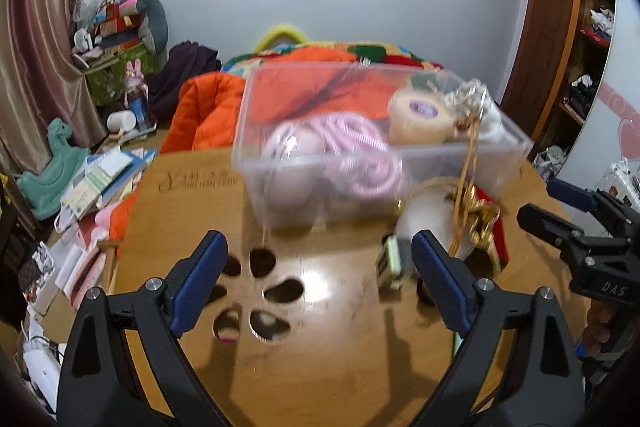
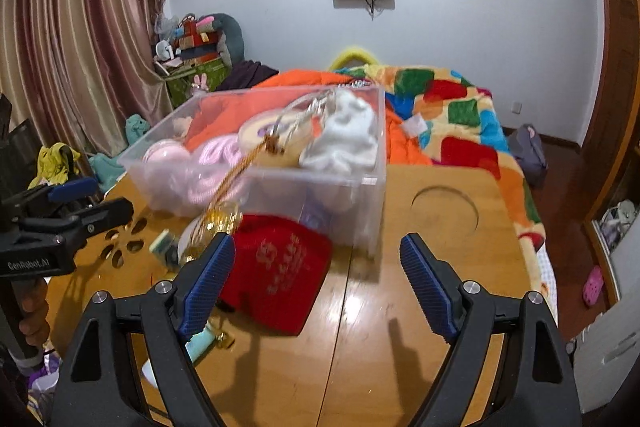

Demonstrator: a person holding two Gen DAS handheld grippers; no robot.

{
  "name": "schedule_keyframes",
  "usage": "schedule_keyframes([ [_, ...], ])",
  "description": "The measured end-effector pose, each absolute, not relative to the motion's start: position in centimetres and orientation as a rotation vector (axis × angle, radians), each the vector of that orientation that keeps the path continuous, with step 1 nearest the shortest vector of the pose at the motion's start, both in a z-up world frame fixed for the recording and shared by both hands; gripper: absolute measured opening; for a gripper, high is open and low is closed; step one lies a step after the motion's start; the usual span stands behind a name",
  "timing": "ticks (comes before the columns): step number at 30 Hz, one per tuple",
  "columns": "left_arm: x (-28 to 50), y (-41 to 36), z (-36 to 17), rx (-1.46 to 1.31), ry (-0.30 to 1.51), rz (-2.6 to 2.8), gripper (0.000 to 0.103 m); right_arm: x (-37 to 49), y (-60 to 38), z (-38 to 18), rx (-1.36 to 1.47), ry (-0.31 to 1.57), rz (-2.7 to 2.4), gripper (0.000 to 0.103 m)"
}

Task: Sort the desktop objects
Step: 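Open both tools to release the rope bag and pouch into the box, then grasp the small metal clip with the left tool while the right tool grasps the red pouch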

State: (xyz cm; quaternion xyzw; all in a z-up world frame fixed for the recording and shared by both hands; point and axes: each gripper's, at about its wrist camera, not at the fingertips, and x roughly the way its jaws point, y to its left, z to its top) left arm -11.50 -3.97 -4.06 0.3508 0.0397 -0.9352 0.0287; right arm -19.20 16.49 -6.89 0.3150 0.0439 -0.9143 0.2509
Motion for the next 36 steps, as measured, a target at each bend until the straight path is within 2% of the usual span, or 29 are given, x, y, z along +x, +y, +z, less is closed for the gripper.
schedule_keyframes([
  [12,-11.8,-2.7,-6.9,1.174,0.080,-2.895,0.094,-19.1,13.9,-9.3,0.919,0.217,-2.405,0.082],
  [17,-12.3,-2.4,-6.7,1.172,0.075,-2.903,0.094,-20.3,13.9,-9.3,0.959,0.177,-2.377,0.082],
  [19,-12.6,-2.3,-6.6,1.169,0.072,-2.903,0.094,-20.5,14.0,-9.3,0.960,0.159,-2.367,0.077],
  [21,-12.8,-2.3,-6.5,1.167,0.075,-2.907,0.093,-20.5,14.0,-9.3,0.957,0.145,-2.345,0.065],
  [25,-13.0,-1.9,-6.6,1.179,0.061,-2.909,0.081,-20.0,13.8,-9.3,0.939,0.135,-2.298,0.049],
  [30,-13.1,-1.3,-6.8,1.180,0.032,-2.907,0.077,-19.3,13.7,-9.3,0.916,0.139,-2.271,0.024],
  [33,-13.3,-1.2,-6.9,1.190,0.027,-2.905,0.069,-19.3,13.9,-9.2,0.909,0.140,-2.286,0.015],
  [36,-13.5,-1.1,-7.1,1.203,0.028,-2.898,0.061,-19.2,14.5,-9.1,0.904,0.129,-2.306,0.011],
])
